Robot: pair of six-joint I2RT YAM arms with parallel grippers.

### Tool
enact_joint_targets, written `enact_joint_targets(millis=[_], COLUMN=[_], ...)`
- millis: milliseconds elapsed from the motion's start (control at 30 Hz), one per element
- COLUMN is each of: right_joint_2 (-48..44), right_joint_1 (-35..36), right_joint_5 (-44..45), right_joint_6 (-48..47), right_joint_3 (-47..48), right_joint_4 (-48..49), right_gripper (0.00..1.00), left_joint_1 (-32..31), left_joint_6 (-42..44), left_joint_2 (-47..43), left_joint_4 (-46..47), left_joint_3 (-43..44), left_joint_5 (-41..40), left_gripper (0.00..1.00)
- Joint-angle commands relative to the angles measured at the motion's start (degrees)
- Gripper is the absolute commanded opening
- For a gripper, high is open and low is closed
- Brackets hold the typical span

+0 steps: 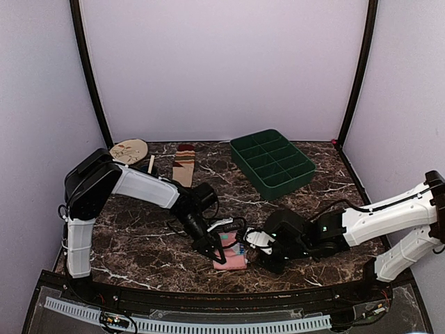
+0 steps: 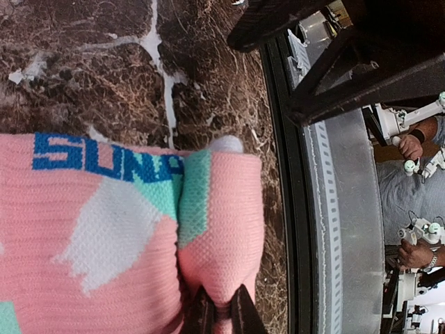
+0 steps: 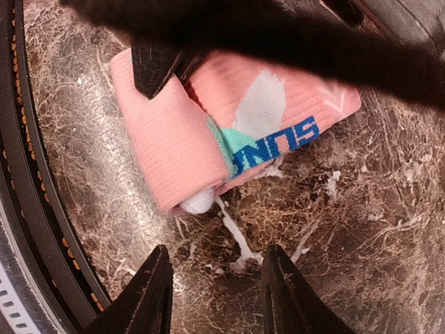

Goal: Roll the socks
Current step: Roll the sock at the center of the board.

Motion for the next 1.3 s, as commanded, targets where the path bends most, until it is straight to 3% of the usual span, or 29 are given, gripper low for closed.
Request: enact_joint_targets(millis=[0,400,933,1067,1267], right_joint_2=[2.9,12.2,18.7,19.1,20.2], right_joint_1=[2.0,3.8,3.5,3.1,2.0], right_joint_5=[2.9,0.4,0.8,-0.3,-3.0], right_joint_6=[-5.7,-12.5,-16.1,-16.3,-15.8], right_joint_3=[4.7,11.7,12.3,11.9,12.2], right_joint_4=[0.3,-1.2,-0.2,0.2,-0.5], right_gripper=[0.41,0.46,0.46,0.35,0.03], left_joint_1=[0.5,1.1,1.2,1.2,1.2], left_joint_6=[-0.2,-0.1,0.0,0.0,-0.4], left_joint_2=[2.1,2.5,2.7,2.7,2.6], left_joint_4=[-2.8,-3.0,-3.1,-3.2,-3.5], left_joint_3=[0.2,0.8,0.5,0.5,0.6], left_joint_5=[-3.7,-2.1,-0.6,-0.5,-1.5], left_gripper=[0.0,0.0,0.0,0.0,0.0])
